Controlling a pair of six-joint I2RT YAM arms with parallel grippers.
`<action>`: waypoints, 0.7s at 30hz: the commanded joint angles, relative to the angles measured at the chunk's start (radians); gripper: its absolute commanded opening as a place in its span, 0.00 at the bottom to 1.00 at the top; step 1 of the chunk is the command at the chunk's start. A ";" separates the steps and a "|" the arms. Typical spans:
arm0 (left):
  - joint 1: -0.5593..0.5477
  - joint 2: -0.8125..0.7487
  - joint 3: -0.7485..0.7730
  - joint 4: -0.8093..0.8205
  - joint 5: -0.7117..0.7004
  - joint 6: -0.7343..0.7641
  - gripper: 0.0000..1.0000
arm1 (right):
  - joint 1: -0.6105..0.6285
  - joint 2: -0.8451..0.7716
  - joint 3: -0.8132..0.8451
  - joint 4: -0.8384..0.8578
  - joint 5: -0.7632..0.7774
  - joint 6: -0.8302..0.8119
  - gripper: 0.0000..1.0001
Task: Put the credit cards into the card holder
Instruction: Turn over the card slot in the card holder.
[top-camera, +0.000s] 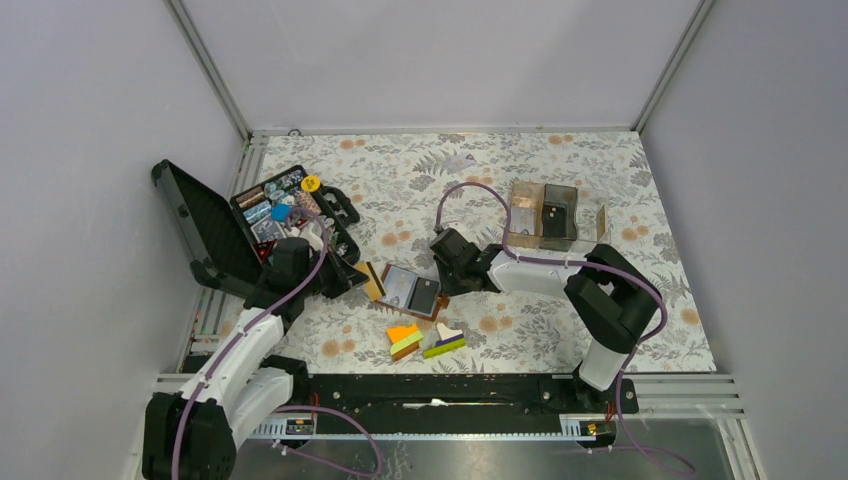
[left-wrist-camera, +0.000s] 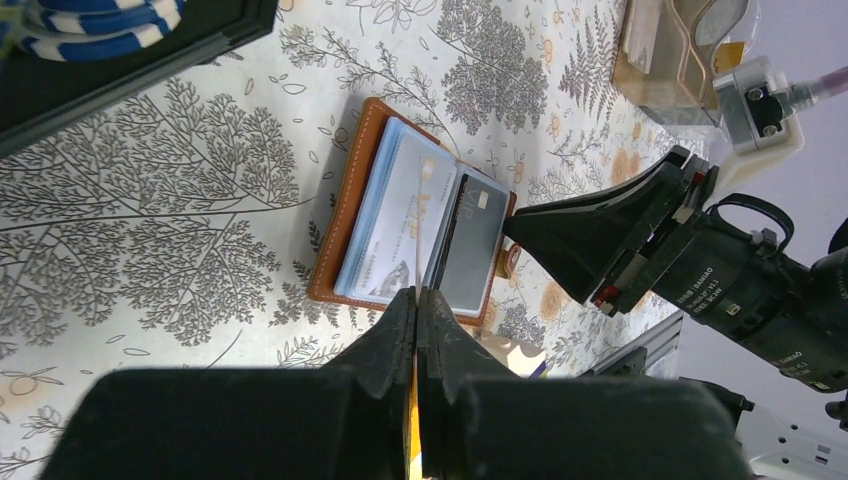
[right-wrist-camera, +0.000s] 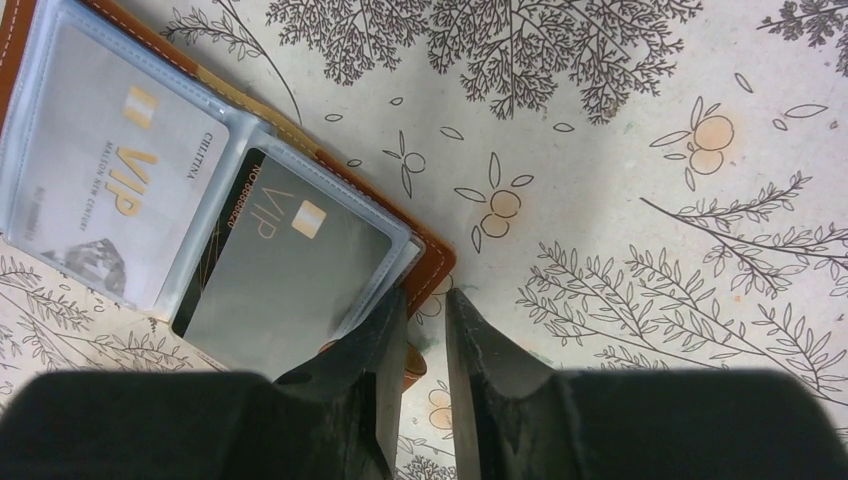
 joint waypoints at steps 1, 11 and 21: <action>-0.040 -0.001 -0.004 0.119 -0.051 -0.046 0.00 | 0.006 -0.027 -0.003 0.023 0.042 -0.008 0.25; -0.049 -0.033 -0.035 0.099 -0.030 -0.050 0.00 | -0.076 0.003 0.053 0.028 0.067 -0.106 0.12; -0.051 -0.041 -0.076 0.099 -0.022 -0.040 0.00 | -0.095 -0.136 -0.031 0.028 -0.090 -0.063 0.34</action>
